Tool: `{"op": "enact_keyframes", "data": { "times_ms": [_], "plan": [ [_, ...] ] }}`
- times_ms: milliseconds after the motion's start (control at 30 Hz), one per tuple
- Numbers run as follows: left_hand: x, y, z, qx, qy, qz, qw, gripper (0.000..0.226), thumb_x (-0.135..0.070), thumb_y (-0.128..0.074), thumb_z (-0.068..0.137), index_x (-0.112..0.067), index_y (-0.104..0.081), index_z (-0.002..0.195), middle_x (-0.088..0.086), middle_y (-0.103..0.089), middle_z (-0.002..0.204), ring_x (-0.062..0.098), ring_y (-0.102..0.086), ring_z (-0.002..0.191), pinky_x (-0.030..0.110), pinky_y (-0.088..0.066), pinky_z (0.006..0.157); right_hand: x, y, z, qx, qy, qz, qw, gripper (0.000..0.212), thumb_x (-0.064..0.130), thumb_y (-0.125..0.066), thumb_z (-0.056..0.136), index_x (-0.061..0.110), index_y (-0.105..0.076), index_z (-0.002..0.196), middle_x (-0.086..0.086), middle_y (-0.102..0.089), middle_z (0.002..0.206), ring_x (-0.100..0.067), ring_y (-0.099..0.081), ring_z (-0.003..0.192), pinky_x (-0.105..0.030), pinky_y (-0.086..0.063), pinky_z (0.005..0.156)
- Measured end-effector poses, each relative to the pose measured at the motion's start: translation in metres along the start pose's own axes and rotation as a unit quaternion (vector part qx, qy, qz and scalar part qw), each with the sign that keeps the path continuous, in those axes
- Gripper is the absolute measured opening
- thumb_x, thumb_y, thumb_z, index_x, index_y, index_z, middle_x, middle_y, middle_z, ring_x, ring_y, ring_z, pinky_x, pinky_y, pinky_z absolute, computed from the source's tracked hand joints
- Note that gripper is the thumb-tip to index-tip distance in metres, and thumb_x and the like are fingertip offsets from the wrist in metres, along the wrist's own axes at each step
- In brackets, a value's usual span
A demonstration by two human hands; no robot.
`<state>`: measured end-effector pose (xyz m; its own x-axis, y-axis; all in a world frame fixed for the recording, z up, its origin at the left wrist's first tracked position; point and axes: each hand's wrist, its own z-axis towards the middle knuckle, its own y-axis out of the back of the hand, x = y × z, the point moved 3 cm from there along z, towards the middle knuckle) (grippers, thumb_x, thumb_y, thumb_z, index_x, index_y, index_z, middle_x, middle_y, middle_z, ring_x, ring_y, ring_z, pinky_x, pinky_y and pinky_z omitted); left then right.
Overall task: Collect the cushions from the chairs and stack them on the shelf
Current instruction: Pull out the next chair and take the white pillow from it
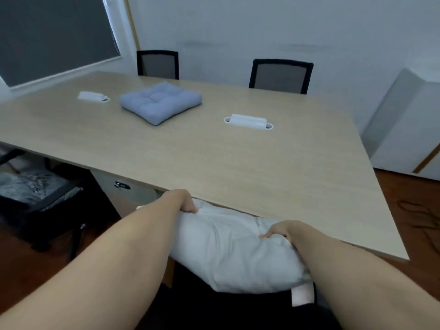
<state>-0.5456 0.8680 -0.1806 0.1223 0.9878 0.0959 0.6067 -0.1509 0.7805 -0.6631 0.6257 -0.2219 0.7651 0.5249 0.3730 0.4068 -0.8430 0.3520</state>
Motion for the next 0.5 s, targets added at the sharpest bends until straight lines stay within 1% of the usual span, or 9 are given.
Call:
{"op": "enact_keyframes", "data": {
  "times_ms": [67,133,167,267,300,367,400,433,500],
  "plan": [
    [0.007,0.019,-0.018,-0.008,-0.001,0.005,1.000,0.066,-0.050,-0.050,0.092,-0.008,-0.044,0.142,0.007,-0.040,0.152,0.026,-0.042,0.137,0.037,-0.035,0.112,0.013,0.004,-0.020,-0.002,0.015,-0.012,1.000,0.046,0.028,-0.047,0.099,0.002,-0.048,0.138,-0.012,-0.052,0.139,-0.017,-0.046,0.103,-0.032,-0.043,0.096],
    [0.013,0.038,-0.032,-0.027,0.000,0.004,1.000,0.066,-0.051,-0.051,0.091,-0.007,-0.046,0.141,0.008,-0.041,0.151,0.027,-0.043,0.136,0.038,-0.036,0.112,0.027,0.007,-0.037,-0.010,0.038,0.010,0.999,0.045,0.021,-0.041,0.101,0.001,-0.042,0.140,-0.009,-0.046,0.143,-0.013,-0.043,0.105,-0.028,-0.046,0.087],
    [0.016,0.045,-0.036,-0.038,-0.003,-0.001,0.999,0.067,-0.051,-0.051,0.091,-0.007,-0.046,0.141,0.009,-0.042,0.151,0.028,-0.044,0.136,0.038,-0.036,0.112,0.033,0.010,-0.045,-0.011,0.046,0.018,0.999,0.044,0.020,-0.041,0.101,0.000,-0.041,0.140,-0.008,-0.046,0.141,-0.013,-0.043,0.106,-0.027,-0.044,0.086],
    [0.021,0.064,-0.044,-0.064,-0.014,-0.021,0.998,0.067,-0.052,-0.050,0.091,-0.005,-0.048,0.139,0.010,-0.044,0.150,0.027,-0.046,0.134,0.035,-0.036,0.109,0.044,0.029,-0.058,-0.049,0.056,0.033,0.997,0.044,0.021,-0.045,0.100,0.000,-0.046,0.138,-0.013,-0.052,0.135,-0.021,-0.051,0.120,-0.034,-0.039,0.106],
    [0.021,0.069,-0.044,-0.072,-0.015,-0.031,0.997,0.068,-0.052,-0.050,0.091,-0.004,-0.048,0.138,0.010,-0.044,0.149,0.028,-0.046,0.134,0.035,-0.036,0.108,0.046,0.035,-0.062,-0.061,0.054,0.058,0.995,0.044,0.021,-0.046,0.099,0.000,-0.047,0.138,-0.012,-0.055,0.130,-0.024,-0.051,0.122,-0.035,-0.038,0.107],
    [0.020,0.075,-0.041,-0.089,-0.016,-0.058,0.994,0.067,-0.051,-0.049,0.092,-0.002,-0.048,0.138,0.012,-0.045,0.148,0.029,-0.046,0.133,0.034,-0.036,0.108,0.050,0.046,-0.067,-0.091,0.063,0.085,0.990,0.044,0.024,-0.047,0.099,0.001,-0.049,0.136,-0.013,-0.054,0.132,-0.024,-0.054,0.114,-0.030,-0.042,0.093],
    [0.017,0.078,-0.040,-0.098,-0.015,-0.073,0.992,0.067,-0.049,-0.048,0.093,0.000,-0.047,0.139,0.013,-0.044,0.149,0.029,-0.046,0.134,0.034,-0.036,0.108,0.053,0.054,-0.068,-0.123,0.072,0.132,0.981,0.044,0.027,-0.048,0.099,0.000,-0.051,0.134,-0.014,-0.054,0.133,-0.022,-0.054,0.106,-0.028,-0.040,0.085],
    [0.013,0.082,-0.037,-0.108,-0.017,-0.087,0.990,0.066,-0.047,-0.048,0.094,0.001,-0.046,0.139,0.014,-0.043,0.149,0.030,-0.045,0.135,0.034,-0.036,0.108,0.059,0.061,-0.067,-0.153,0.090,0.179,0.968,0.045,0.028,-0.049,0.098,-0.001,-0.052,0.132,-0.015,-0.055,0.130,-0.020,-0.052,0.100,-0.028,-0.040,0.082],
    [0.007,0.089,-0.031,-0.153,-0.015,-0.117,0.981,0.059,-0.039,-0.045,0.097,0.002,-0.045,0.139,0.017,-0.042,0.149,0.031,-0.044,0.136,0.034,-0.036,0.109,0.066,0.076,-0.054,-0.187,0.135,0.270,0.935,0.038,0.017,-0.052,0.097,-0.005,-0.053,0.129,-0.019,-0.058,0.122,-0.019,-0.056,0.097,-0.034,-0.048,0.085]
  ]
}}
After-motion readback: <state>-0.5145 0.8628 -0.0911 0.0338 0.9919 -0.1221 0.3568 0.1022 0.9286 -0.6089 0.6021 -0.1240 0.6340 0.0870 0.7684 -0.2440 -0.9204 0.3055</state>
